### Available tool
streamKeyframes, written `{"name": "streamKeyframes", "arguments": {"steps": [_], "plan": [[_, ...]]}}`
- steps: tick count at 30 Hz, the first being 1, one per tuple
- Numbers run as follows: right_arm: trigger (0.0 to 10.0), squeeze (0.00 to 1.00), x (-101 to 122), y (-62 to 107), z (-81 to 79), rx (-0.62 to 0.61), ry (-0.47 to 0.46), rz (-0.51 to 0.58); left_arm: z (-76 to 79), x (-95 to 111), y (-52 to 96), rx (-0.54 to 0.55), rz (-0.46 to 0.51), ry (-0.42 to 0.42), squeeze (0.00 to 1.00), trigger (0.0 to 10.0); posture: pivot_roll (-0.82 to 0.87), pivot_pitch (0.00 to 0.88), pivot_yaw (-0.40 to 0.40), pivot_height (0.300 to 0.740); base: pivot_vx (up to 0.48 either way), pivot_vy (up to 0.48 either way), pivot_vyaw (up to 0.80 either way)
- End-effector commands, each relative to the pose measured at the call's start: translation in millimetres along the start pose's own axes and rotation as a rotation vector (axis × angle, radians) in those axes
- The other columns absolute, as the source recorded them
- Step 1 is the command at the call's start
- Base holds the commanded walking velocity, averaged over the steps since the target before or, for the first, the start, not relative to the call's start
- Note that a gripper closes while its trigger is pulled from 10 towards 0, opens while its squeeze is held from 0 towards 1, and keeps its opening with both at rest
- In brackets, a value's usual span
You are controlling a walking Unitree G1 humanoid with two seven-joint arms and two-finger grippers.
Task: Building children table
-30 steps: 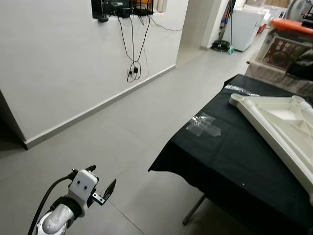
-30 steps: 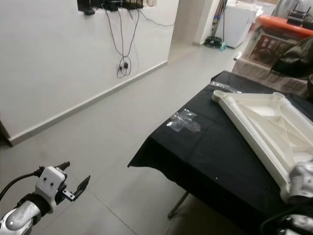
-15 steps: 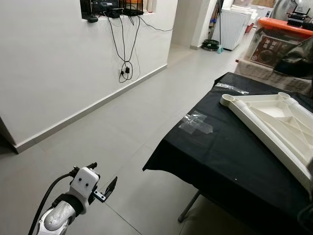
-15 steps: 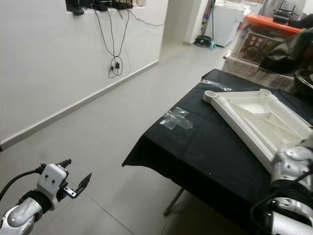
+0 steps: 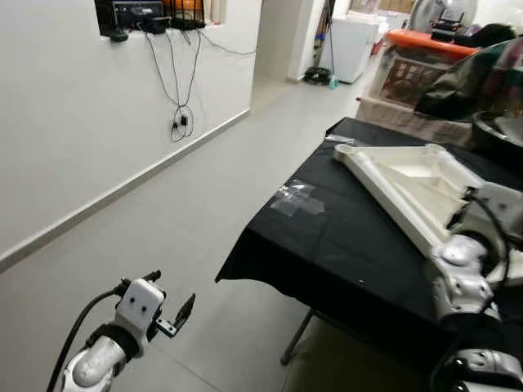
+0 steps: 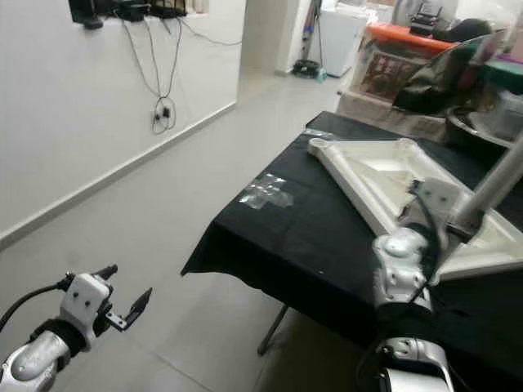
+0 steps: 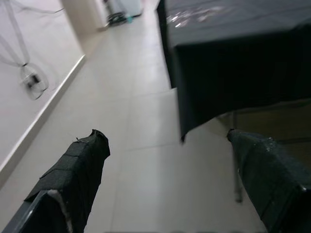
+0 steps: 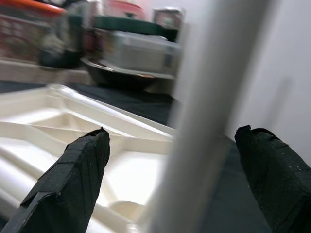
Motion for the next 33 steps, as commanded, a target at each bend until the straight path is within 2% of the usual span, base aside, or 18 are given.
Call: {"name": "streamKeyframes", "arguments": {"steps": [1,7,13,16,19,20,22,25,27,30,31,32,33], "plan": [[10.0,0.00,-5,-6.0,7.3,-0.027,0.022,-0.032,3.0,0,-1.8,-0.006,-0.001,0.011,0.00,10.0,0.00,0.000,-0.132,0.740,0.000,0.000,-0.80],[10.0,0.00,-6,-23.8,26.6,-0.124,0.031,-0.085,5.2,-3,-1.4,-0.005,-0.007,0.015,0.00,10.0,0.00,0.000,-0.137,0.740,0.000,0.000,-0.80],[10.0,0.00,-9,-31.3,19.4,-0.105,-0.015,-0.145,7.2,-4,-2.4,-0.009,-0.011,0.012,0.00,10.0,0.01,0.000,-0.141,0.740,0.000,0.000,-0.80],[10.0,0.00,-10,-37.7,24.3,-0.124,-0.027,-0.170,1.6,-3,-1.5,0.005,-0.010,0.010,0.00,10.0,0.02,0.000,-0.145,0.740,0.000,0.000,-0.80],[10.0,0.00,-11,-42.8,33.3,-0.151,-0.030,-0.178,-0.2,-3,0.2,0.009,-0.012,0.008,0.00,10.0,0.02,0.000,-0.143,0.740,0.000,0.000,-0.80],[10.0,0.00,-14,-47.7,45.7,-0.191,-0.024,-0.184,0.9,-5,1.2,0.007,-0.016,0.007,0.00,10.0,0.01,0.000,-0.139,0.740,0.000,0.000,-0.80],[10.0,0.00,-14,-47.7,45.7,-0.191,-0.024,-0.184,0.9,-5,1.2,0.007,-0.016,0.007,0.00,10.0,0.01,0.000,-0.139,0.740,0.000,0.000,-0.80],[10.0,0.00,-23,-50.4,58.7,-0.234,-0.003,-0.202,4.1,-4,-0.5,0.001,-0.015,0.009,0.00,10.0,0.01,0.000,-0.130,0.740,0.000,0.000,-0.80],[10.0,0.00,-25,-49.2,56.9,-0.226,0.000,-0.204,4.8,-4,-1.4,-0.002,-0.014,0.008,0.00,10.0,0.00,0.000,-0.126,0.740,0.000,0.000,-0.80],[10.0,0.00,-26,-45.2,45.8,-0.183,0.006,-0.193,5.0,-3,-2.8,-0.007,-0.012,0.006,0.00,10.0,0.00,0.000,-0.124,0.740,0.000,0.000,-0.80],[10.0,0.00,-25,-38.0,25.7,-0.094,-0.004,-0.172,4.0,-2,-3.3,-0.007,-0.010,0.004,0.00,10.0,0.01,0.000,-0.122,0.740,0.000,0.000,-0.59],[10.0,0.00,-25,-38.0,25.7,-0.094,-0.004,-0.172,4.0,-2,-3.3,-0.007,-0.010,0.004,0.00,10.0,0.01,0.000,-0.122,0.740,0.000,0.000,-0.59],[10.0,0.00,-22,-24.6,-4.2,0.048,0.000,-0.144,2.7,0,-3.3,-0.006,-0.007,0.001,0.00,10.0,0.01,0.000,-0.123,0.740,0.000,0.000,0.00]]}}
Point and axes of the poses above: a point about 5 cm out from each wrist's last joint towards the gripper, its own y axis pointing back from the gripper into the wrist, its own x axis along the axis of the wrist's last joint, z = x × y, the point moved 4 cm from there along -y, pointing out of the wrist towards the gripper, and after that the axes turned 9 degrees about y, right-handed, at the moved point
